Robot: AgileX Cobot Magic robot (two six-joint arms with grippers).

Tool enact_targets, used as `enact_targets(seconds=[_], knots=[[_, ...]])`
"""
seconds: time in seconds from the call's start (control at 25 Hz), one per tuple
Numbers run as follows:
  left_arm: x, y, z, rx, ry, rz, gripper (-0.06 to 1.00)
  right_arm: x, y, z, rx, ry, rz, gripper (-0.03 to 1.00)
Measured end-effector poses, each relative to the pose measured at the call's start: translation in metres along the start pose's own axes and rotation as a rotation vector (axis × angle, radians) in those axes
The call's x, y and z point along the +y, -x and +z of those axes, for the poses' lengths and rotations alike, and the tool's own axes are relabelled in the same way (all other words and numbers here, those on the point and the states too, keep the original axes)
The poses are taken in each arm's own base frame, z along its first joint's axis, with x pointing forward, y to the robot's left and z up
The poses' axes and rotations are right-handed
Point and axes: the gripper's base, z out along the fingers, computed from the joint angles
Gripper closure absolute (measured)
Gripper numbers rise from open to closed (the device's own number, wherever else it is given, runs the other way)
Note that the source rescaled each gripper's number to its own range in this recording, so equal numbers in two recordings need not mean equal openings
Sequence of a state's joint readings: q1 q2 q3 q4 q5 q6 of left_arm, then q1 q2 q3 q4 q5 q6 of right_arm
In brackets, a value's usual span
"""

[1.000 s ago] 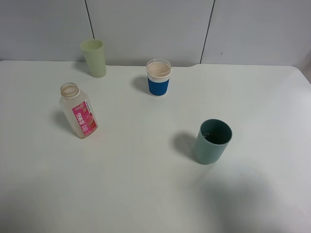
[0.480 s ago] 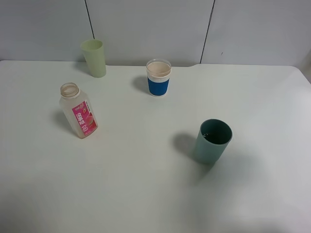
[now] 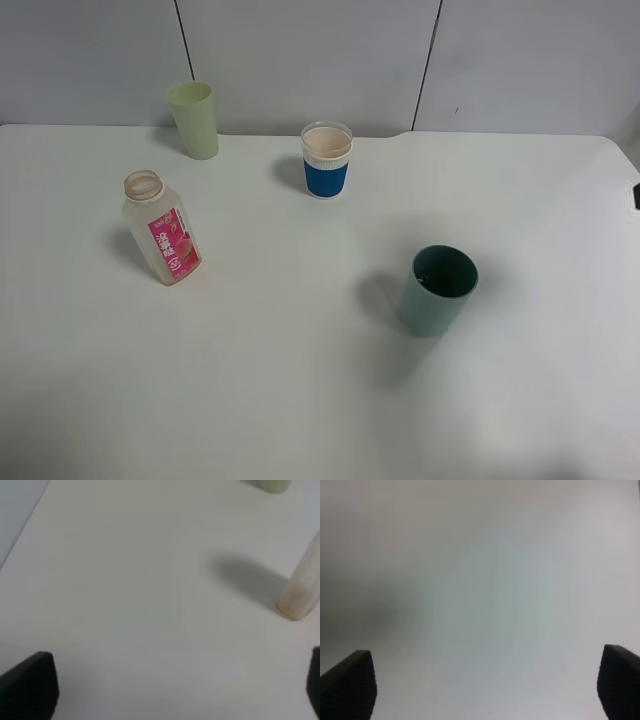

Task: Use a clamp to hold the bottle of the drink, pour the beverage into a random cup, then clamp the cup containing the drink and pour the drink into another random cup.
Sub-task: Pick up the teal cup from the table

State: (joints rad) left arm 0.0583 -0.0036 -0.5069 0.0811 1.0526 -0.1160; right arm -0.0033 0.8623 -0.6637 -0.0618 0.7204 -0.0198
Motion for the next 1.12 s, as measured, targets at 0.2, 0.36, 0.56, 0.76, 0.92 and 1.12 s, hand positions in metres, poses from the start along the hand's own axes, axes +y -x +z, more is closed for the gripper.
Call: enact_targets(seconds=[0.2, 0.36, 0.56, 0.76, 0.92, 1.12], knots=[[0.000, 0.000, 0.000, 0.000, 0.000, 0.000, -0.06, 0.004, -0.005, 0.032, 0.022, 0.016, -0.138, 0.33], [0.000, 0.000, 0.000, 0.000, 0.000, 0.000, -0.06, 0.010, -0.016, 0.048, -0.040, 0.031, -0.210, 0.33], [0.000, 0.000, 0.000, 0.000, 0.000, 0.000, -0.06, 0.012, -0.037, 0.060, -0.078, 0.034, -0.218, 0.33], [0.000, 0.000, 0.000, 0.000, 0.000, 0.000, -0.06, 0.012, -0.048, 0.066, -0.108, 0.016, -0.225, 0.33], [0.000, 0.000, 0.000, 0.000, 0.000, 0.000, -0.06, 0.012, -0.055, 0.070, -0.157, 0.004, -0.241, 0.33], [0.000, 0.000, 0.000, 0.000, 0.000, 0.000, -0.06, 0.020, -0.066, 0.074, -0.241, 0.058, -0.338, 0.33]])
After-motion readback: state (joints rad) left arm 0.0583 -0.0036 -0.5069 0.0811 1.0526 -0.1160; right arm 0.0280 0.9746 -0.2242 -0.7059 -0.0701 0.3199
